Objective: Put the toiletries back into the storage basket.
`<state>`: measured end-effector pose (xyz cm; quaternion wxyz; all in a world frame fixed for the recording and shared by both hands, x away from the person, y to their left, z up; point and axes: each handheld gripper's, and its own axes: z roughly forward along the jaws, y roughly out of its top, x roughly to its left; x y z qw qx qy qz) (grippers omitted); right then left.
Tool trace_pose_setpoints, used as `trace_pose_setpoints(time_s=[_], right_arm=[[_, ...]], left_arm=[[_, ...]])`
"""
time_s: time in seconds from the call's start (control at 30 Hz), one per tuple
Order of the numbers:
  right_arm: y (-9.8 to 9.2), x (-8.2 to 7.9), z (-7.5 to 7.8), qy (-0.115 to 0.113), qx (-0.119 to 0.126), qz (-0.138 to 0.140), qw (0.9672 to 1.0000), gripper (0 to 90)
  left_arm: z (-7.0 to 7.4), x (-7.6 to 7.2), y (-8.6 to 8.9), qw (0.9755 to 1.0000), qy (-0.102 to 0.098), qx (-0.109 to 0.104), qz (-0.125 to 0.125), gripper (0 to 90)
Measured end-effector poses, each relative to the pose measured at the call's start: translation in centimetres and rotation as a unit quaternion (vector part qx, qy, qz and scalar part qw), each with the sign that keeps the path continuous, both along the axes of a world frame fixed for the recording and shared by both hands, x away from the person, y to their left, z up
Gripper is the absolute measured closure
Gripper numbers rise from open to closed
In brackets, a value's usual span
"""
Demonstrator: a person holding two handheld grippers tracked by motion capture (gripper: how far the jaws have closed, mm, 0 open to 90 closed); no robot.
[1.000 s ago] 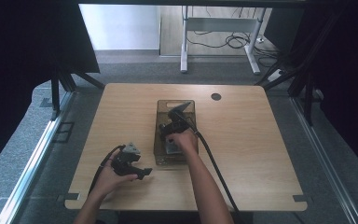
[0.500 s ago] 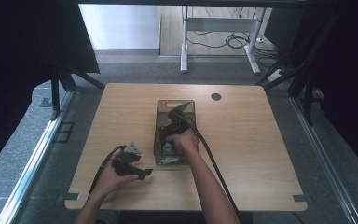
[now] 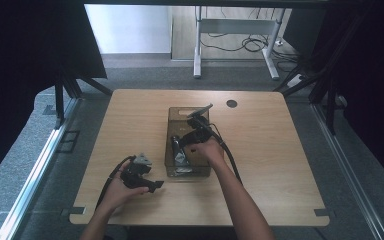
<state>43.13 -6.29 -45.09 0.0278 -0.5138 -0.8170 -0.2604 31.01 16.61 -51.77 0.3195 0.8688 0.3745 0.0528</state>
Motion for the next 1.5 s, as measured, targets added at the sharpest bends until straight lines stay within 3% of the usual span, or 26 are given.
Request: trace_pose_setpoints(time_s=[0.1, 0.37, 0.7, 1.07, 1.3, 1.37, 1.43, 1.5], right_arm=[[-0.9, -0.7, 0.5, -0.024, 0.008, 0.024, 0.9994, 41.5], [-4.4, -2.6, 1.5, -0.076, 0.036, 0.055, 0.995, 41.6], [-11.3, -6.2, 1.2, -0.147, 0.06, 0.052, 0.9859, 42.0], [-19.9, -9.7, -1.6, -0.195, 0.086, -0.003, 0.977, 42.2], [-22.0, -11.4, -4.6, -0.217, 0.059, -0.021, 0.9741, 41.6], [-22.4, -11.7, -5.5, -0.233, 0.053, -0.027, 0.9707, 42.9], [-22.8, -11.5, -6.1, -0.219, 0.042, -0.024, 0.9744, 41.7], [-23.0, -11.6, -6.2, -0.224, 0.034, -0.024, 0.9736, 41.5]], left_arm=[[0.0, 0.0, 0.0, 1.0, 0.0, 0.003, 0.0, 22.8], [0.0, -0.2, 0.1, 1.0, -0.006, 0.007, 0.001, 22.8], [0.0, -0.1, 0.2, 0.9999, -0.008, 0.015, 0.002, 22.8], [-0.2, -0.2, 0.1, 0.9997, -0.008, 0.021, 0.012, 22.8], [-0.5, -0.1, 0.2, 0.9996, -0.005, 0.026, 0.014, 22.9], [-0.5, -0.1, 0.1, 0.9995, -0.003, 0.026, 0.018, 22.8], [-0.6, -0.1, 0.1, 0.9995, -0.002, 0.025, 0.018, 22.9], [-0.6, -0.1, 0.1, 0.9995, -0.003, 0.025, 0.018, 22.9]])
